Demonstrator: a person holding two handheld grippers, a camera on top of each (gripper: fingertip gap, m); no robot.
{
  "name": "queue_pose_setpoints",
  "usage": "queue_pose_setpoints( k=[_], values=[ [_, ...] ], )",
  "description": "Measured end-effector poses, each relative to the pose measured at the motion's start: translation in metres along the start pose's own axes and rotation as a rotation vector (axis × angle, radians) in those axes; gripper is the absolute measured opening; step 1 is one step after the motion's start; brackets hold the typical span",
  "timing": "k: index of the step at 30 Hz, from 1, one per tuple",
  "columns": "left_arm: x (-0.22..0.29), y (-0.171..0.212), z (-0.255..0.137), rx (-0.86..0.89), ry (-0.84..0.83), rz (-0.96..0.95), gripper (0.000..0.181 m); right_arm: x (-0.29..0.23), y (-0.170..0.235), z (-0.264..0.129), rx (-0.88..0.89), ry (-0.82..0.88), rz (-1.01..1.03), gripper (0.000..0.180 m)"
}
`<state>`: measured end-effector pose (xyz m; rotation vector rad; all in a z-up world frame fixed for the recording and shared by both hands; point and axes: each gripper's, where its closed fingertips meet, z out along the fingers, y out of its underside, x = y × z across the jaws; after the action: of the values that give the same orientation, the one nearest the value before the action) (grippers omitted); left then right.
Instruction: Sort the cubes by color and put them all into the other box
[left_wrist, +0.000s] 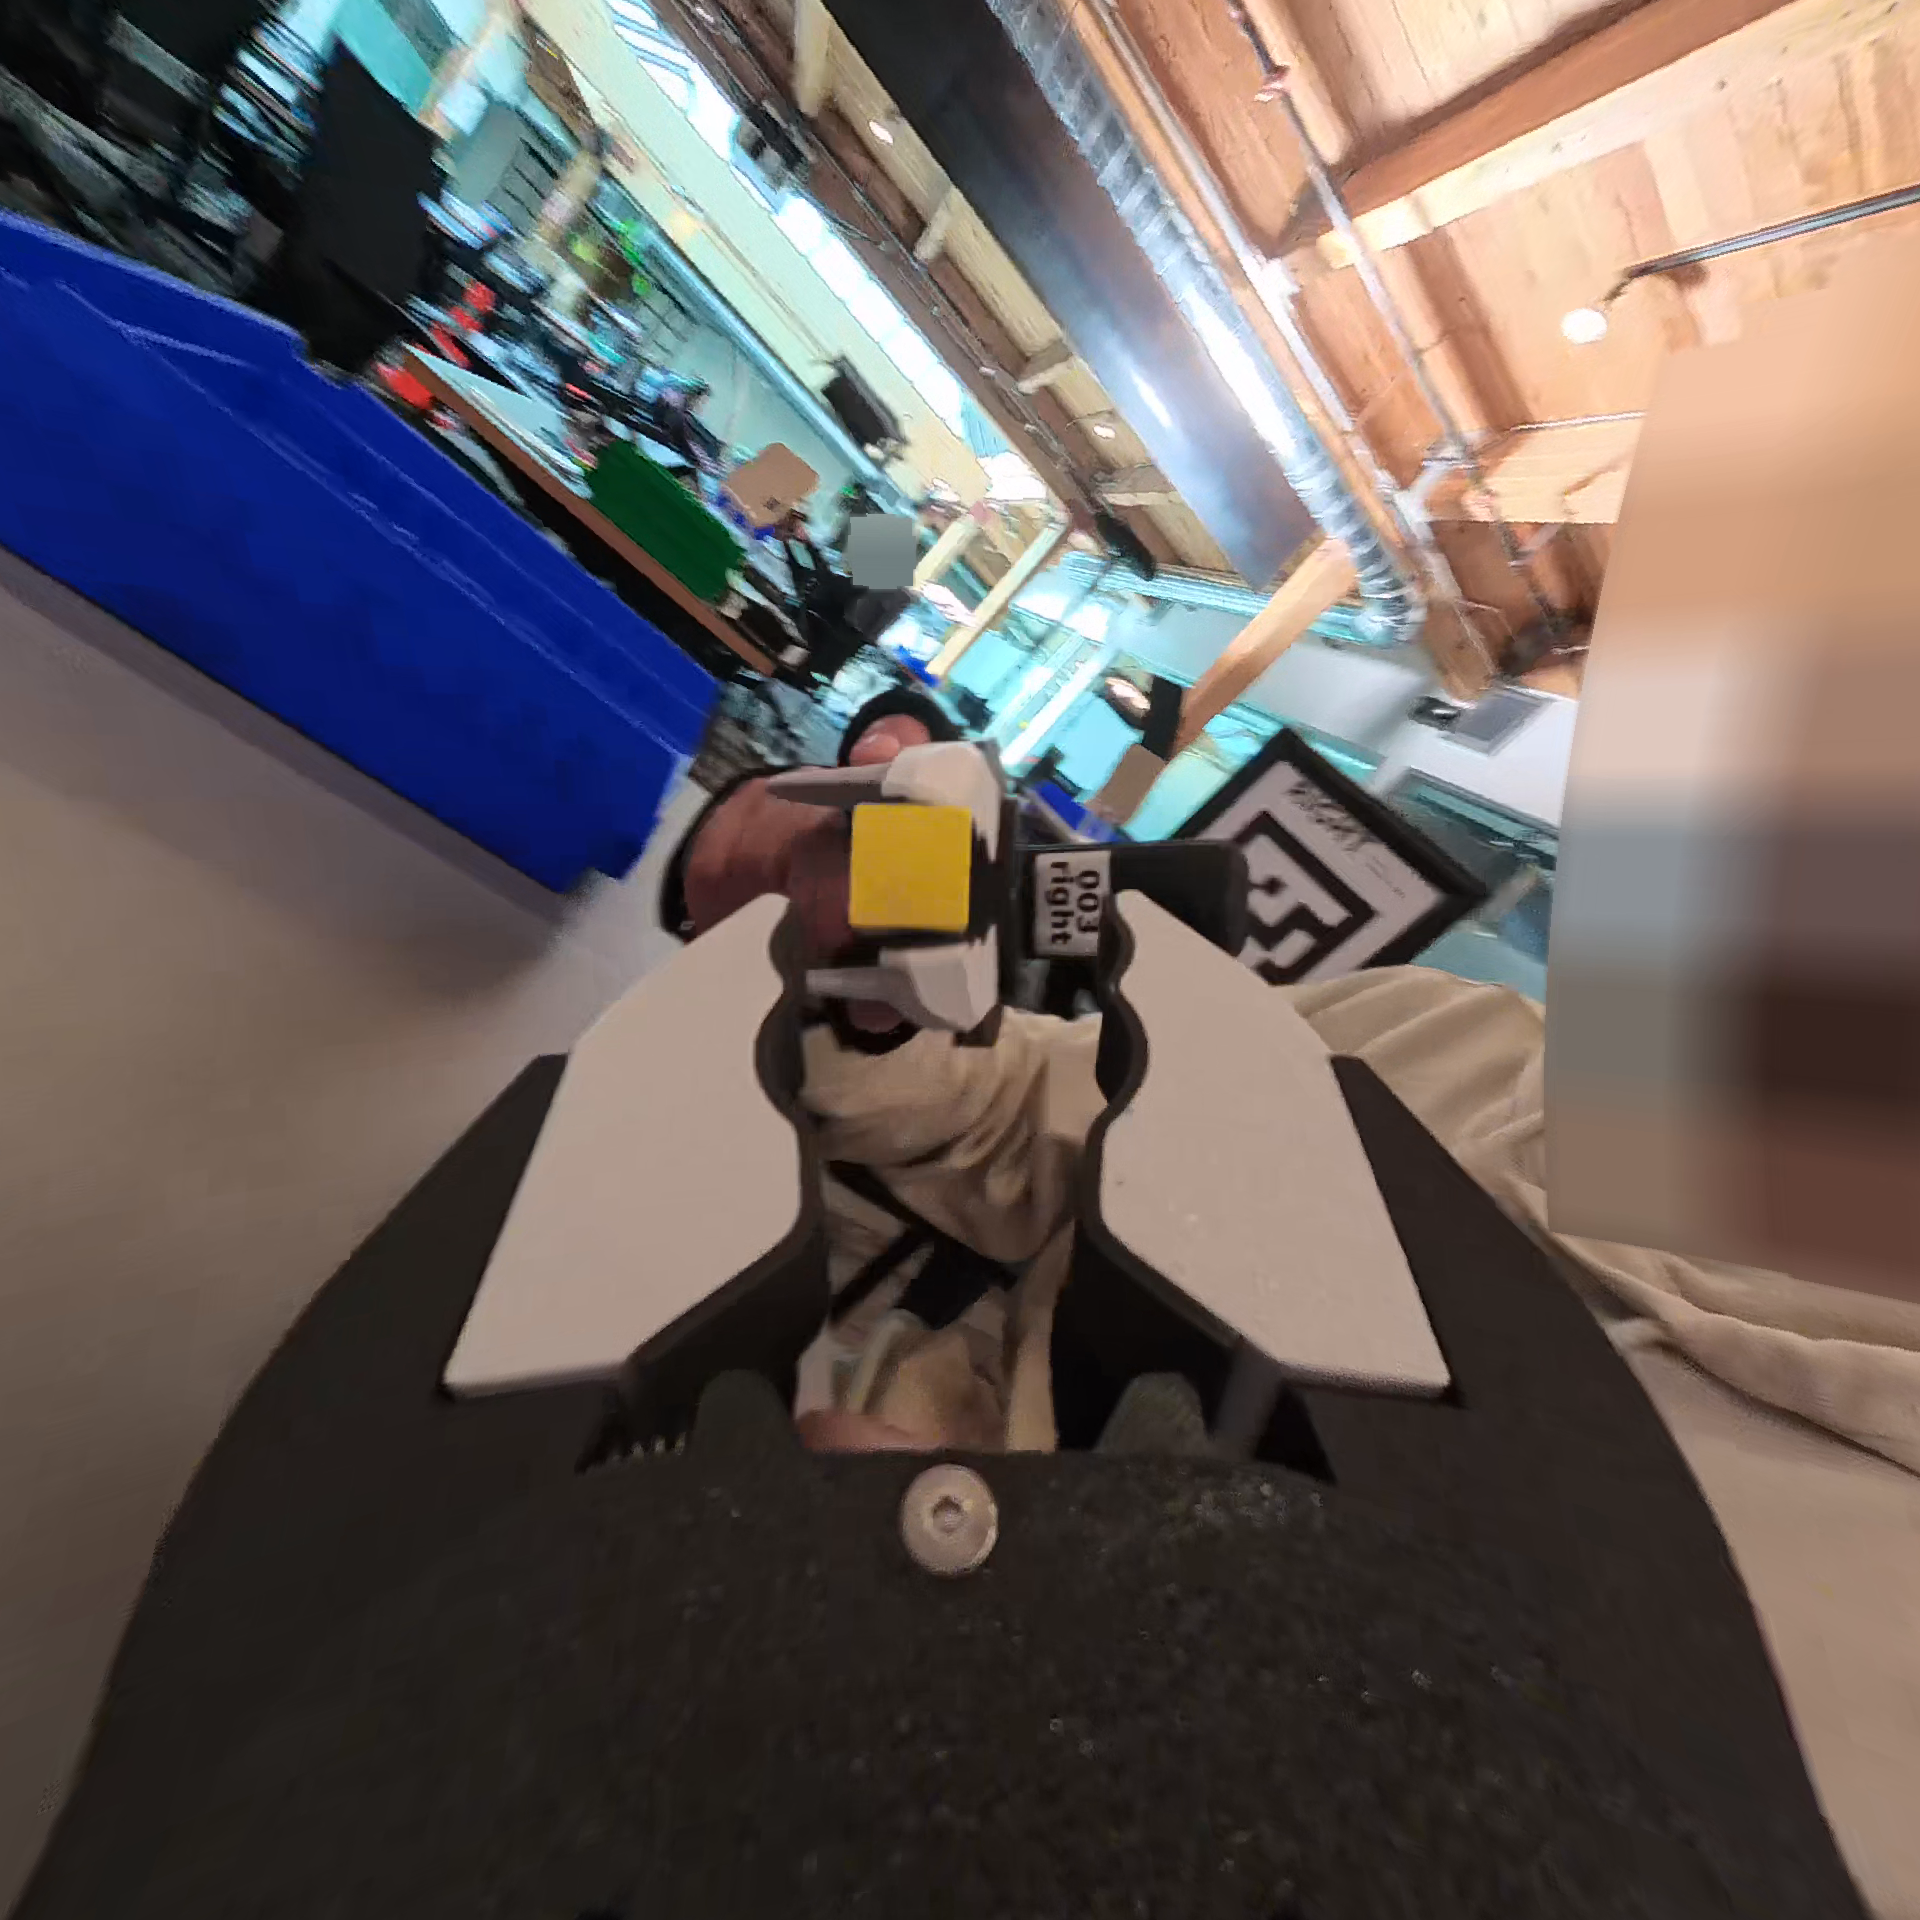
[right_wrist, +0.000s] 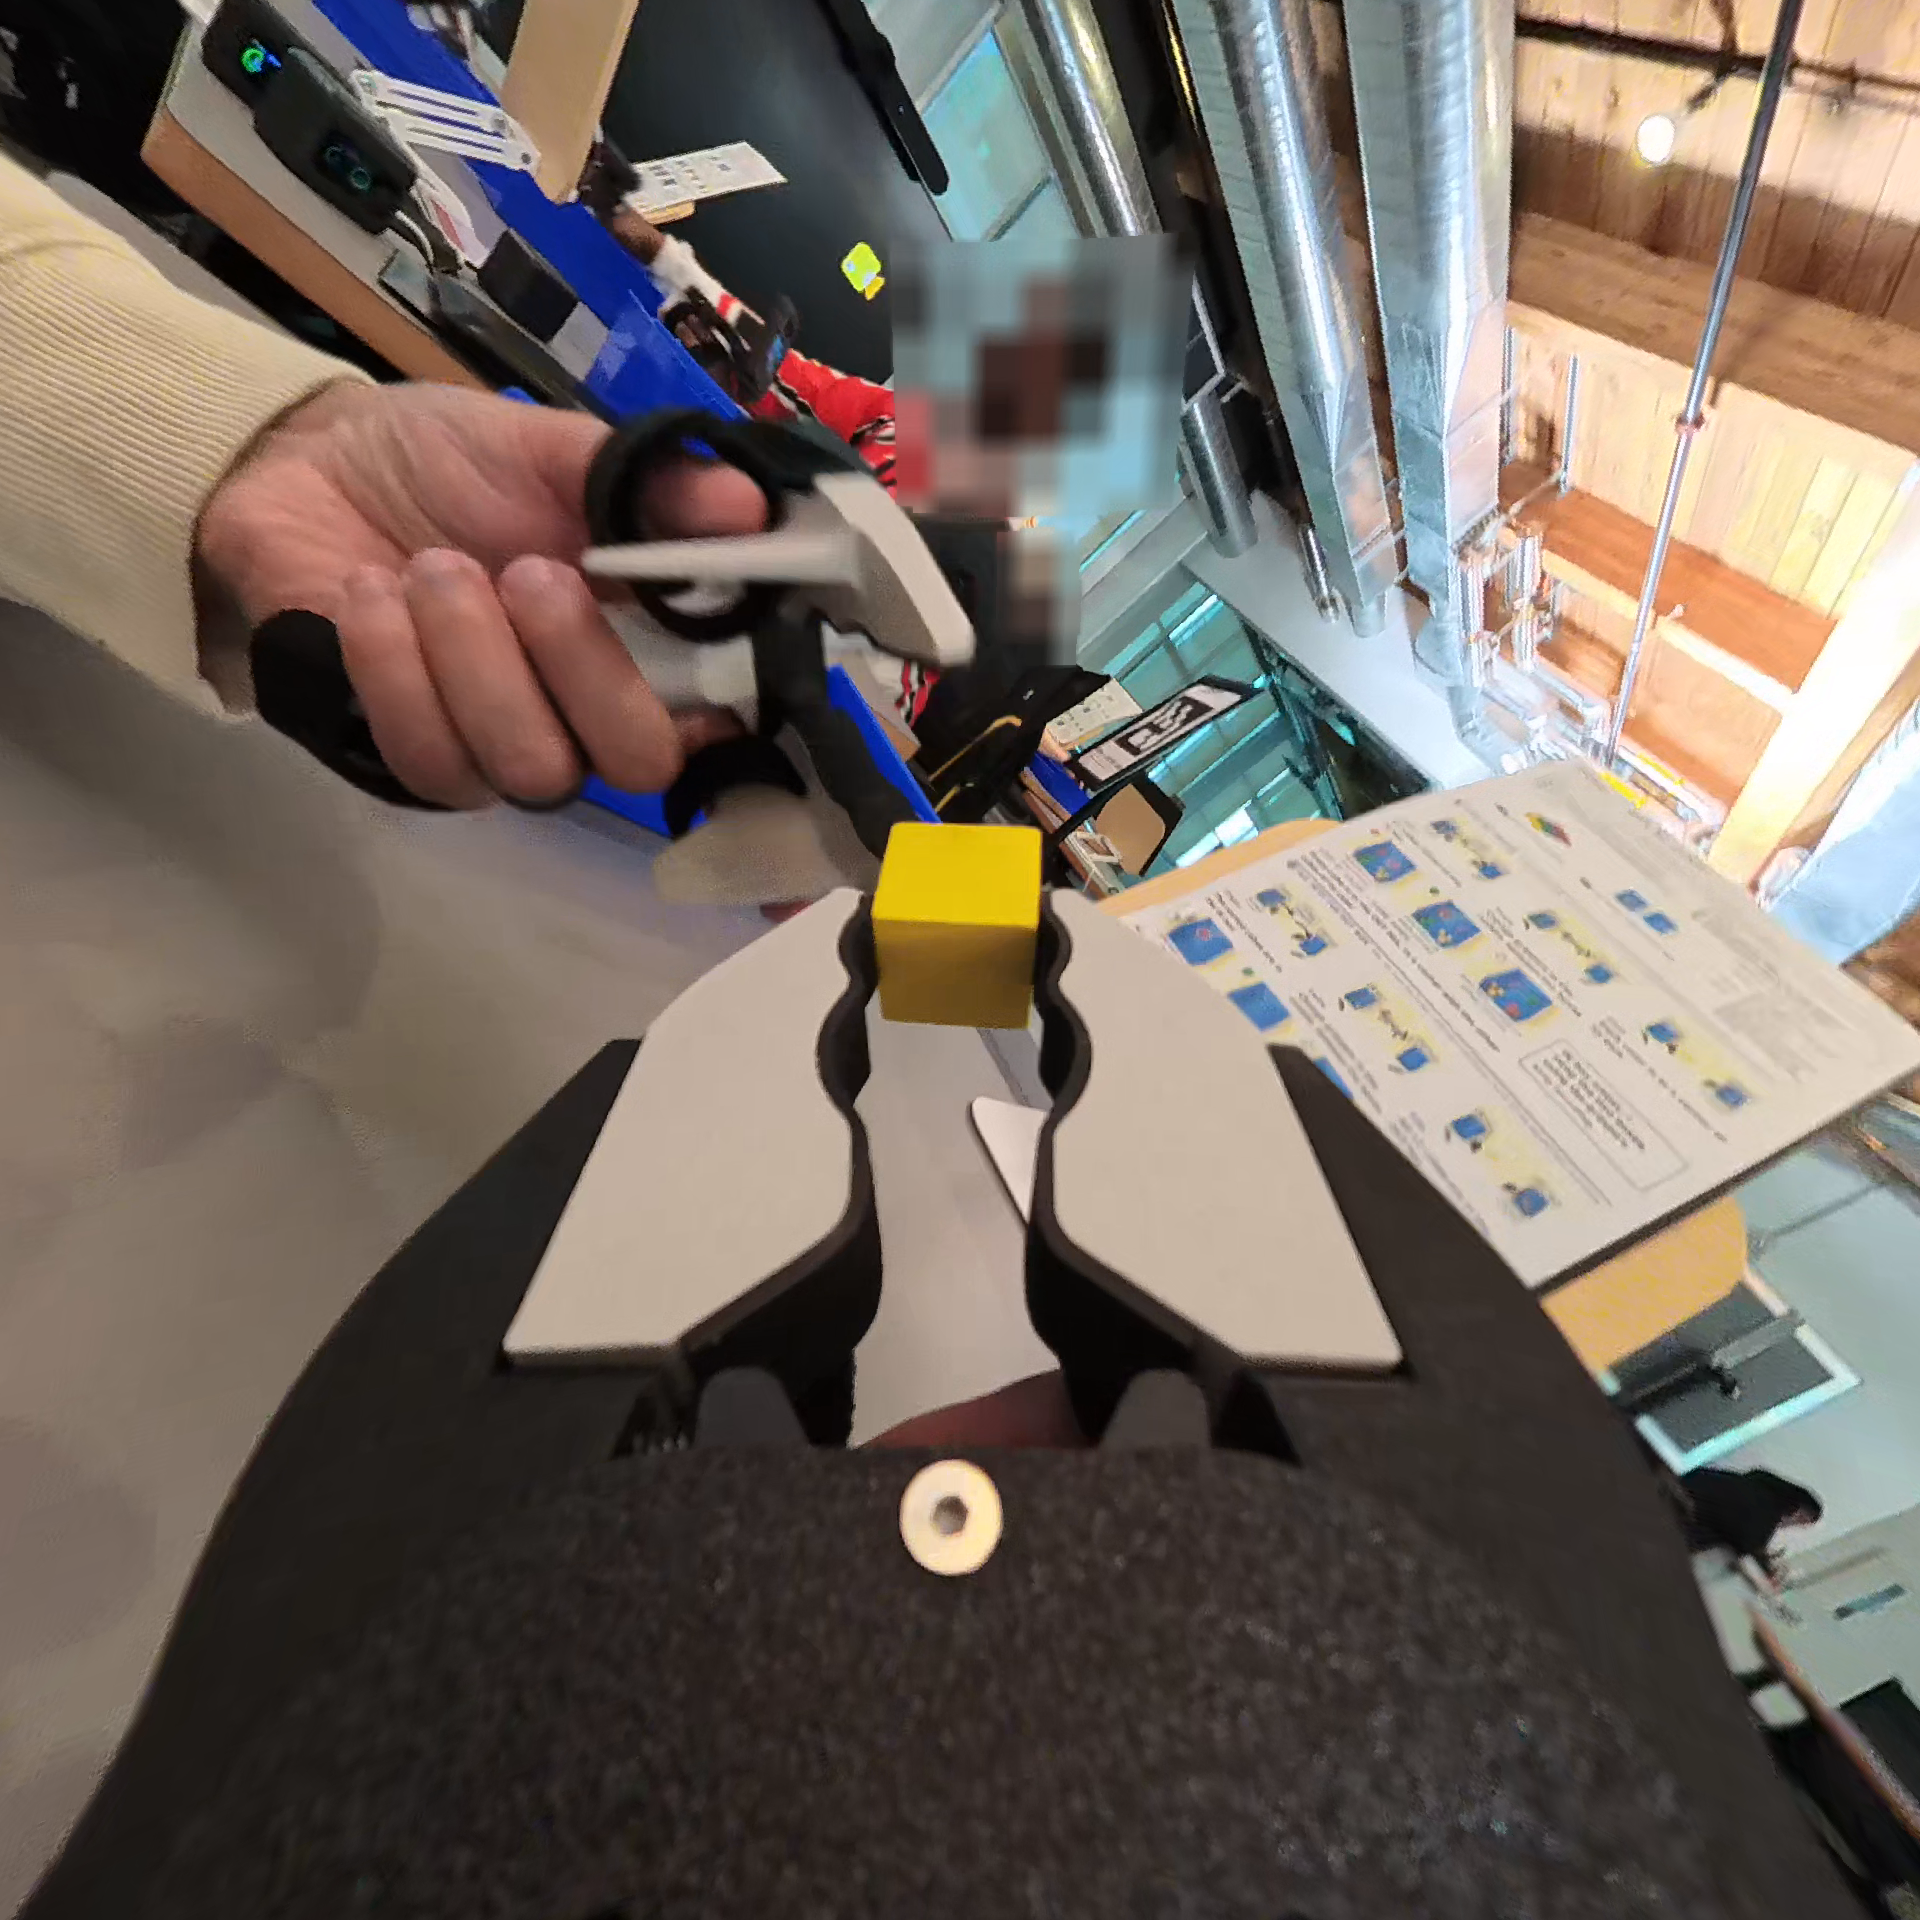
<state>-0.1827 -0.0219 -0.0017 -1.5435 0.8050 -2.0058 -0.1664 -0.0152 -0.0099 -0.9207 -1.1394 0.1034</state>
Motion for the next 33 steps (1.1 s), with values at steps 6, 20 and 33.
queue_pose_setpoints(
  k=[6,20,33],
  values=[
    [-0.048,0.02,-0.082,0.017,-0.838,0.442,0.053,0.01,0.038,-0.041,-0.147,0.096,0.352,0.029],
    [-0.071,0.058,-0.118,-0.011,-1.174,0.584,0.042,0.008,0.07,-0.106,-0.371,0.253,0.578,0.029],
    [-0.071,0.069,-0.102,-0.108,-1.161,0.678,0.042,0.129,0.312,-0.239,-1.404,0.216,0.927,0.029]
  ],
)
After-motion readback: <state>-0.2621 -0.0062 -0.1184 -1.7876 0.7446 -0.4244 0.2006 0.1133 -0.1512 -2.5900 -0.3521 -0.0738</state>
